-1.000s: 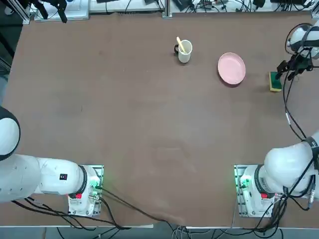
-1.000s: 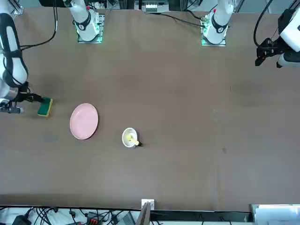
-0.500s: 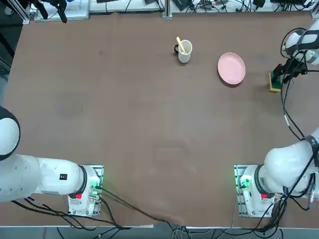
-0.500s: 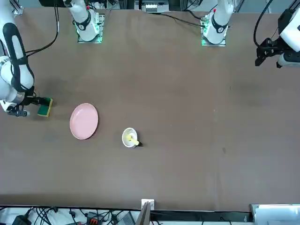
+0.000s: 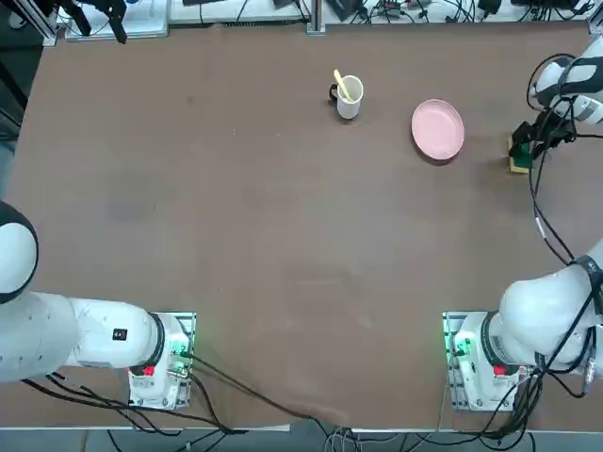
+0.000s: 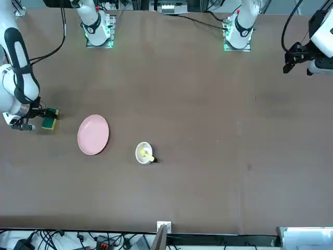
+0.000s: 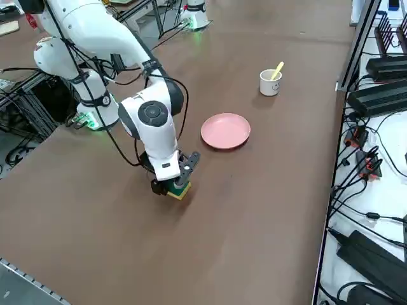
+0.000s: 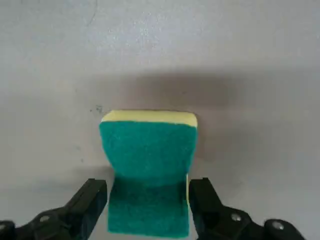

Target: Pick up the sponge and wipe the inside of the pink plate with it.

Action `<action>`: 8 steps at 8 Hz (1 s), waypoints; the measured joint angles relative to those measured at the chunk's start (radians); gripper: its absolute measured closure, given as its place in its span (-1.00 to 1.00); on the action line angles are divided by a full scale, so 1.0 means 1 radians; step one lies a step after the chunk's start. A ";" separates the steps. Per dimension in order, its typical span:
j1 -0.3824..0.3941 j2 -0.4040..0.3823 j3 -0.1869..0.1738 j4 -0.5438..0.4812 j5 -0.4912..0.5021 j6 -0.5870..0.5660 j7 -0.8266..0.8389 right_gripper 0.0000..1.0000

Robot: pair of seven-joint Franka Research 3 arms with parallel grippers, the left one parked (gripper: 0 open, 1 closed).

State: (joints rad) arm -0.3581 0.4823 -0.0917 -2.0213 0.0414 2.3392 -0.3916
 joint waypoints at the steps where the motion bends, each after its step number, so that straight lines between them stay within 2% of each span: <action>1: 0.001 0.003 0.000 0.000 0.000 0.007 0.000 -0.94; 3: 0.001 0.008 0.000 0.000 0.000 0.014 0.000 -0.59; 5: 0.001 0.006 0.000 0.003 0.000 0.014 0.000 0.24; 6: 0.003 0.002 0.000 0.007 0.000 0.014 0.000 0.44; 7: 0.007 -0.010 0.000 0.010 0.000 0.010 0.000 0.49; 8: 0.015 -0.030 0.002 0.013 0.000 -0.003 0.000 0.74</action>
State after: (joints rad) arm -0.3435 0.4528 -0.0897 -2.0084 0.0417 2.3361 -0.3912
